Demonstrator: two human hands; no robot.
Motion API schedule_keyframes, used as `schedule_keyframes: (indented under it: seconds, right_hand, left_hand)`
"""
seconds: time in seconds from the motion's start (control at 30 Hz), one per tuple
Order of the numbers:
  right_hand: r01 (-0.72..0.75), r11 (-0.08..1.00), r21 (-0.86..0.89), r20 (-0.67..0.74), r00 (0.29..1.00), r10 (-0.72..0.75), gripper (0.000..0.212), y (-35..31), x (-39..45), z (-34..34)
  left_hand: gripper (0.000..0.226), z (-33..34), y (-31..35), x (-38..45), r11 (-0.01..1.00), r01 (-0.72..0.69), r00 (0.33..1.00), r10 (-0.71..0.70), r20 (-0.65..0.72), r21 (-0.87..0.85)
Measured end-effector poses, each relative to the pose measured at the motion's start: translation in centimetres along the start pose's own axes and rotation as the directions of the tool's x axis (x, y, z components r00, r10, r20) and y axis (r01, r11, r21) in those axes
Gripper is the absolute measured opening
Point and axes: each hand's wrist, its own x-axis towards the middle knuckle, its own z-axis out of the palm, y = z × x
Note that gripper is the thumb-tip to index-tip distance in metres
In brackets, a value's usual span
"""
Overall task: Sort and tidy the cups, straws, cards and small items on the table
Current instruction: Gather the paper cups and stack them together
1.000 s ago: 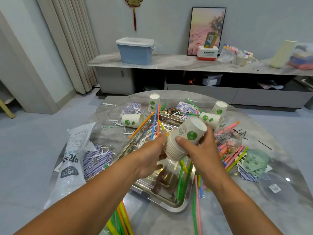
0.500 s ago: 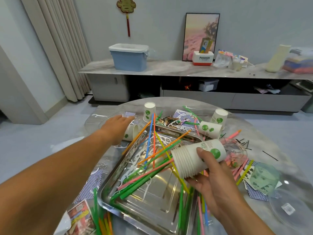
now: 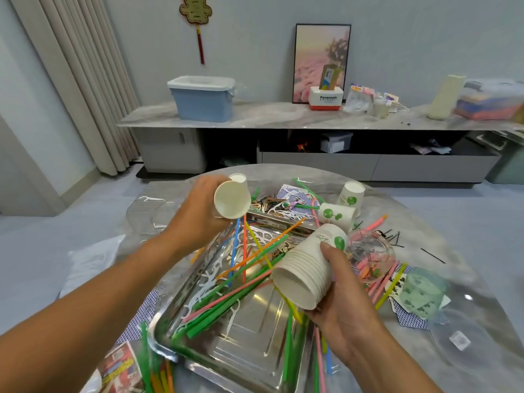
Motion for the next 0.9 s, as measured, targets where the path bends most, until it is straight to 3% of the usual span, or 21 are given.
schedule_keyframes:
  seconds: [0.07,0.17,0.23,0.33,0.43,0.57,0.63,0.77,0.83,0.9]
  right_hand:
    - [-0.067,0.997,0.029,0.088,0.994,0.065,0.041,-0.7,-0.6,0.1]
    - [-0.135,0.991,-0.017,0.214,0.967,0.135,0.042,-1.2,-1.5,0.4]
    - [-0.112,0.981,-0.159,0.255,0.955,0.150,0.050,-1.2,-2.1,0.7]
    - [-0.006,0.940,-0.342,0.248,0.964,0.096,0.045,-1.1,-2.8,0.9]
    - [0.030,0.911,-0.411,0.235,0.969,0.074,0.049,-2.0,-3.6,0.6]
    - [-0.009,0.897,-0.443,0.201,0.973,0.109,0.068,-3.2,-3.5,-0.2]
    - [-0.094,0.916,-0.390,0.191,0.965,0.181,0.073,-3.7,-3.2,-0.5]
    - [-0.253,0.922,-0.292,0.114,0.948,0.296,0.106,-3.8,-2.5,-1.2]
    - [-0.246,0.928,-0.281,0.005,0.966,0.258,0.107,-3.3,-1.7,-1.4]
    - [-0.171,0.973,-0.158,-0.077,0.984,0.160,0.097,-3.0,-1.0,-1.3]
  left_hand:
    - [0.072,0.8,1.6,-1.9,0.994,-0.100,0.994,0.102,0.036,-0.038]
    - [0.076,1.7,2.8,-3.6,0.975,-0.156,0.984,0.138,0.116,0.161]
    - [0.071,1.7,4.1,-3.8,0.923,-0.266,0.961,0.234,0.145,0.279]
    - [0.068,1.0,6.3,-3.3,0.847,-0.449,0.890,0.395,0.229,0.283]
    - [0.063,0.2,8.0,-3.2,0.758,-0.618,0.770,0.530,0.356,0.208]
    - [0.057,-0.9,9.0,-3.7,0.762,-0.638,0.724,0.542,0.427,0.113]
    - [0.058,-1.0,9.6,-4.3,0.772,-0.628,0.726,0.537,0.429,0.097]
    - [0.064,0.7,10.8,-6.1,0.735,-0.665,0.708,0.566,0.422,0.131]
    - [0.069,1.8,11.0,-7.2,0.721,-0.668,0.719,0.561,0.411,0.184]
    - [0.075,2.9,10.8,-8.3,0.746,-0.632,0.757,0.534,0.377,0.211]
